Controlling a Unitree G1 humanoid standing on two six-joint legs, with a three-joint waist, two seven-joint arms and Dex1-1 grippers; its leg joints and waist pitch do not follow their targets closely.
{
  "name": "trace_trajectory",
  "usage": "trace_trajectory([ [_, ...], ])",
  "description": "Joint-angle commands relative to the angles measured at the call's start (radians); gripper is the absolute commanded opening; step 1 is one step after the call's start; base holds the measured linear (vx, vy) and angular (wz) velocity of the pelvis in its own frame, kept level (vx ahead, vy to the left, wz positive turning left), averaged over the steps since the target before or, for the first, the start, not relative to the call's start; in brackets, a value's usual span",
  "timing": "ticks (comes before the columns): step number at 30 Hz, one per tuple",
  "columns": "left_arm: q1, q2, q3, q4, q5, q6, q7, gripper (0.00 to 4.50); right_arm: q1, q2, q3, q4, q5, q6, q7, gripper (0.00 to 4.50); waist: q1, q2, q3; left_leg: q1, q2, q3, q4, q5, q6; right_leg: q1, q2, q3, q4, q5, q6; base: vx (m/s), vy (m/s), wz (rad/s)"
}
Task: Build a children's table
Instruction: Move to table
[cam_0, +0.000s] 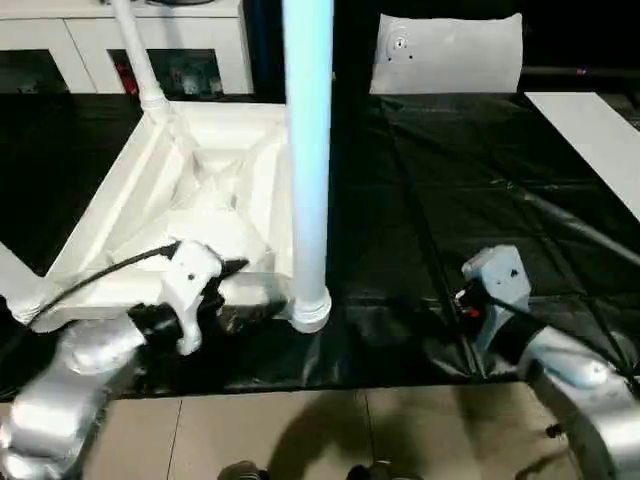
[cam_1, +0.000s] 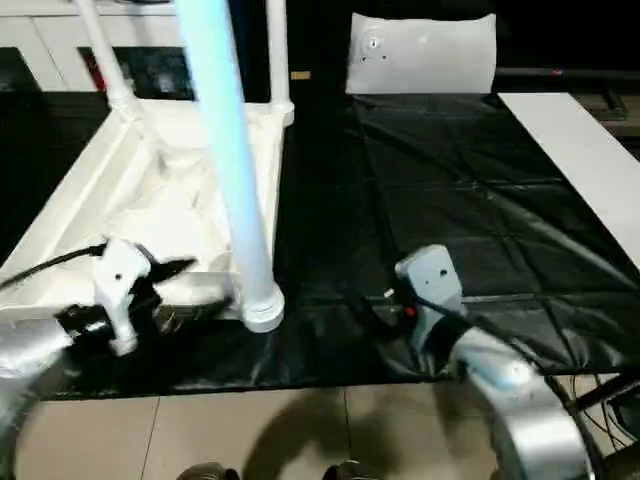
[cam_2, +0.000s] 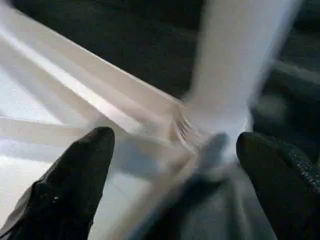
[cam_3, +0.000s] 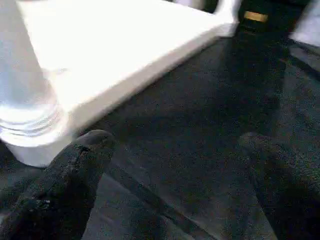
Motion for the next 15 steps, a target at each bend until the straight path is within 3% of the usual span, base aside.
trace_trajectory([
  [1, -0.054, 0.048, -0.036, 0.087, 0.032, -0.074, -0.12, 4.2, -0.016, -0.038, 0.007, 0.008, 0.011, -0.028, 0.062, 4.5, -0.003, 0.006, -0.045, 0.0, 0.062, -0.016, -0.078, -0.152, 0.073, 0.042, -0.1, 0.066, -0.086, -0.219, -0.118, 0.0, 0.0, 0.0],
  [4, -0.127, 0.082, -0.083, 0.182, 0.054, -0.122, -0.225, 3.91, -0.025, -0.057, 0.021, 0.006, 0.034, -0.042, 0.121, 4.5, -0.001, 0.005, -0.049, -0.004, 0.062, -0.009, -0.076, -0.123, 0.079, 0.051, -0.114, 0.069, -0.08, -0.174, -0.152, 0.0, 0.0, 0.0],
  [7, -0.21, 0.095, -0.143, 0.287, 0.112, -0.197, -0.298, 3.73, -0.031, -0.081, 0.042, -0.005, 0.057, -0.034, 0.174, 4.5, 0.005, 0.003, -0.053, -0.001, 0.059, -0.005, -0.072, -0.103, 0.091, 0.051, -0.114, 0.072, -0.08, -0.157, -0.152, 0.0, 0.0, 0.0],
  [8, -0.255, 0.095, -0.176, 0.341, 0.133, -0.219, -0.348, 3.63, -0.031, -0.102, 0.06, -0.015, 0.075, -0.013, 0.213, 4.5, 0.004, 0.003, -0.054, -0.005, 0.061, -0.006, -0.071, -0.092, 0.087, 0.055, -0.118, 0.072, -0.075, -0.14, -0.16, 0.0, 0.0, 0.0],
  [11, -0.288, 0.09, -0.197, 0.375, 0.126, -0.21, -0.387, 3.41, -0.033, -0.112, 0.069, -0.015, 0.082, -0.006, 0.233, 4.5, 0.006, 0.002, -0.054, -0.006, 0.063, -0.003, -0.071, -0.099, 0.077, 0.057, -0.121, 0.071, -0.08, -0.186, -0.163, 0.0, 0.0, 0.0],
  [15, -0.38, 0.053, -0.241, 0.522, 0.162, -0.258, -0.427, 3.07, -0.041, -0.117, 0.084, -0.013, 0.089, -0.001, 0.258, 4.5, 0.008, 0.002, -0.056, -0.004, 0.06, 0.0, -0.069, -0.106, 0.065, 0.055, -0.118, 0.07, -0.084, -0.222, -0.158, 0.0, 0.0, 0.0],
])
